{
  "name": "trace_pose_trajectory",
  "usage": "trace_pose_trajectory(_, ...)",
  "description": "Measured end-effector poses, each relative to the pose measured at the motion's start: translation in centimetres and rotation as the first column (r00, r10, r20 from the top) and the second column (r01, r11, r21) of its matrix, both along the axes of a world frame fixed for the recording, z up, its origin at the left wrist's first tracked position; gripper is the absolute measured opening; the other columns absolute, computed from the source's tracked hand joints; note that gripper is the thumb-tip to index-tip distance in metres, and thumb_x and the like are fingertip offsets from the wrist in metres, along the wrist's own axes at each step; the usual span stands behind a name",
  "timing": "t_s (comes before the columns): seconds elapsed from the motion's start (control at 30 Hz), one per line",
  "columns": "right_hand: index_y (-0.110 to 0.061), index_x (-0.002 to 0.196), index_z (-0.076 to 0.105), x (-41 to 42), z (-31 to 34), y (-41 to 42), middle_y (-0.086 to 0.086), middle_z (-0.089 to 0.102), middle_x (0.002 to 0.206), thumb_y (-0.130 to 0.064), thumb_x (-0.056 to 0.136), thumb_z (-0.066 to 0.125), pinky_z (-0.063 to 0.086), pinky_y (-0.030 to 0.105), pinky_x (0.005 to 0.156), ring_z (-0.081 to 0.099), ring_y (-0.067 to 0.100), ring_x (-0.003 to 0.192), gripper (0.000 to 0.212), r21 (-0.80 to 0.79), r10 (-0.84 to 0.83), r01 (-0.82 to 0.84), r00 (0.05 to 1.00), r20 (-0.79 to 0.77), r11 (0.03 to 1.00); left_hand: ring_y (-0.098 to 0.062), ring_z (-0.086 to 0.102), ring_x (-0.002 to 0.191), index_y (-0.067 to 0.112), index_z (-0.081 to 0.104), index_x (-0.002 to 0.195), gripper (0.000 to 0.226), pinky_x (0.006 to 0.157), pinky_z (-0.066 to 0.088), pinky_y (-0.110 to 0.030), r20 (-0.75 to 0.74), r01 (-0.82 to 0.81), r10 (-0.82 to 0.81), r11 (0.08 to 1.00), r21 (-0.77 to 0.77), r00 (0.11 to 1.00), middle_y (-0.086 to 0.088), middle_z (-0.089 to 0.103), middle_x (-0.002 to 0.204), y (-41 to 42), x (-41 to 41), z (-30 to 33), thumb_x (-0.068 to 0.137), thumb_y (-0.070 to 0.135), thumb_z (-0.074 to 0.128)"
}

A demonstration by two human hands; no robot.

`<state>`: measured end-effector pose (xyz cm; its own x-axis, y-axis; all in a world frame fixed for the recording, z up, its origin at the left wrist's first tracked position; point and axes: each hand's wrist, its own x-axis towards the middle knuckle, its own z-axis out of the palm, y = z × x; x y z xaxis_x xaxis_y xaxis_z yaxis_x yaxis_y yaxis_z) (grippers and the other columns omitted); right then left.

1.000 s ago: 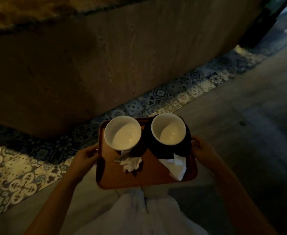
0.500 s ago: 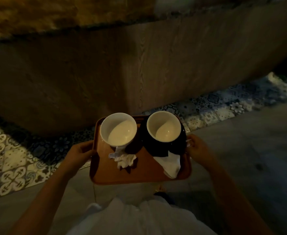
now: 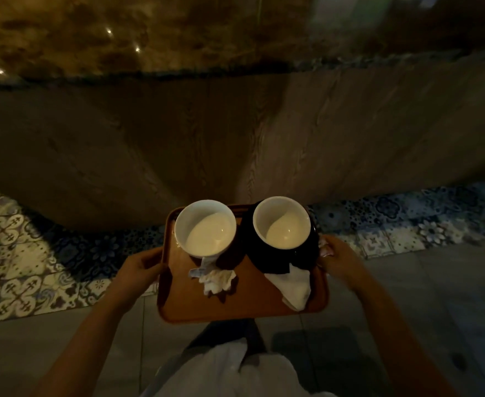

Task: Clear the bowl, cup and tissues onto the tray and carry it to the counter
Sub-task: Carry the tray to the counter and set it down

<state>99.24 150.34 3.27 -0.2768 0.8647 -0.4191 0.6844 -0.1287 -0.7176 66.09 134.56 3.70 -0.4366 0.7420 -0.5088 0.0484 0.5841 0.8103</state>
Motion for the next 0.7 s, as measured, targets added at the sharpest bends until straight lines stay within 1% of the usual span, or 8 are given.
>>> trace_pose_trajectory(0.07,-0.015,0.076,0.048,-1.0,-0.3,2.3,-0.007,0.048,0.068,-0.003,0.084,0.047,0.032,0.017,0.056,0.045,0.009,0.063,0.015,0.031,0.010,-0.010,1.000,0.010,0.999,-0.021,0.063,0.087,0.014,0.061,0.112,0.038,0.076,0.052,-0.037,0.002,0.002,-0.002,1.000,0.010,1.000,0.000,0.068,0.092,2.6,-0.8,-0.2,0.083,-0.007,0.052)
trace_pose_trajectory(0.17,-0.024,0.067,0.042,-2.5,-0.1,5.6,-0.008,0.046,0.068,0.007,0.087,0.044,0.032,0.012,0.055,0.044,0.005,0.064,0.037,0.034,-0.006,0.006,1.000,0.016,0.999,-0.013,0.062,0.081,0.020,0.059,0.107,0.037,0.067,0.050,-0.028,0.014,-0.006,0.006,1.000,0.013,1.000,0.003,0.067,0.087,6.3,-2.1,0.1,0.083,-0.008,0.051)
trace_pose_trajectory(0.23,-0.014,0.072,0.047,-3.1,0.1,7.3,-0.002,0.049,0.070,0.008,0.087,0.044,0.032,0.013,0.056,0.045,0.008,0.066,0.026,0.014,-0.023,0.022,0.999,0.037,1.000,-0.011,0.062,0.079,0.022,0.060,0.104,0.036,0.063,0.048,-0.025,0.017,0.004,-0.004,1.000,0.006,1.000,0.008,0.068,0.081,8.4,-3.0,0.4,0.084,-0.007,0.051)
trace_pose_trajectory(0.3,0.003,0.083,0.052,-3.8,0.1,9.1,0.016,0.056,0.079,0.008,0.086,0.043,0.032,0.019,0.058,0.048,0.016,0.070,0.011,0.015,-0.033,0.033,0.998,0.047,0.999,-0.011,0.063,0.078,0.024,0.061,0.099,0.035,0.066,0.049,-0.026,0.022,0.022,-0.022,1.000,-0.009,1.000,0.014,0.069,0.075,10.5,-4.1,0.8,0.085,-0.006,0.052)
trace_pose_trajectory(0.37,0.013,0.092,0.053,-4.4,0.1,10.9,0.027,0.057,0.088,0.010,0.085,0.043,0.033,0.020,0.058,0.048,0.021,0.073,0.012,0.030,-0.033,0.031,0.998,0.052,0.999,-0.013,0.063,0.080,0.021,0.063,0.102,0.034,0.070,0.049,-0.029,0.012,0.038,-0.037,0.999,-0.029,0.999,0.010,0.070,0.079,12.5,-5.0,1.0,0.085,-0.006,0.052)
trace_pose_trajectory(0.43,0.014,0.094,0.054,-4.9,0.3,12.5,0.021,0.055,0.083,0.012,0.084,0.043,0.034,0.014,0.055,0.047,0.018,0.067,0.014,0.035,-0.039,0.037,0.998,0.051,0.999,-0.016,0.063,0.080,0.021,0.063,0.101,0.034,0.068,0.049,-0.028,-0.004,0.045,-0.045,0.999,-0.026,0.999,0.010,0.071,0.078,14.3,-5.4,1.4,0.084,-0.007,0.052)
trace_pose_trajectory(0.53,0.012,0.088,0.052,-5.1,0.3,14.9,0.011,0.045,0.069,0.016,0.081,0.042,0.032,0.019,0.056,0.043,0.019,0.064,0.012,0.009,-0.040,0.040,0.999,0.026,0.999,-0.013,0.064,0.077,0.028,0.062,0.094,0.037,0.063,0.048,-0.025,-0.012,0.047,-0.047,0.999,-0.016,0.999,0.021,0.070,0.064,16.5,-5.4,1.8,0.084,-0.006,0.052)
trace_pose_trajectory(0.7,-0.006,0.074,0.043,-4.6,1.1,19.1,0.002,0.039,0.060,0.019,0.080,0.040,0.031,0.008,0.050,0.037,0.009,0.057,0.027,0.008,-0.001,0.001,1.000,0.003,1.000,-0.005,0.068,0.069,0.033,0.062,0.086,0.039,0.063,0.048,-0.024,-0.010,0.042,-0.042,0.999,-0.016,0.999,0.022,0.071,0.066,19.9,-4.3,2.6,0.084,-0.005,0.053)
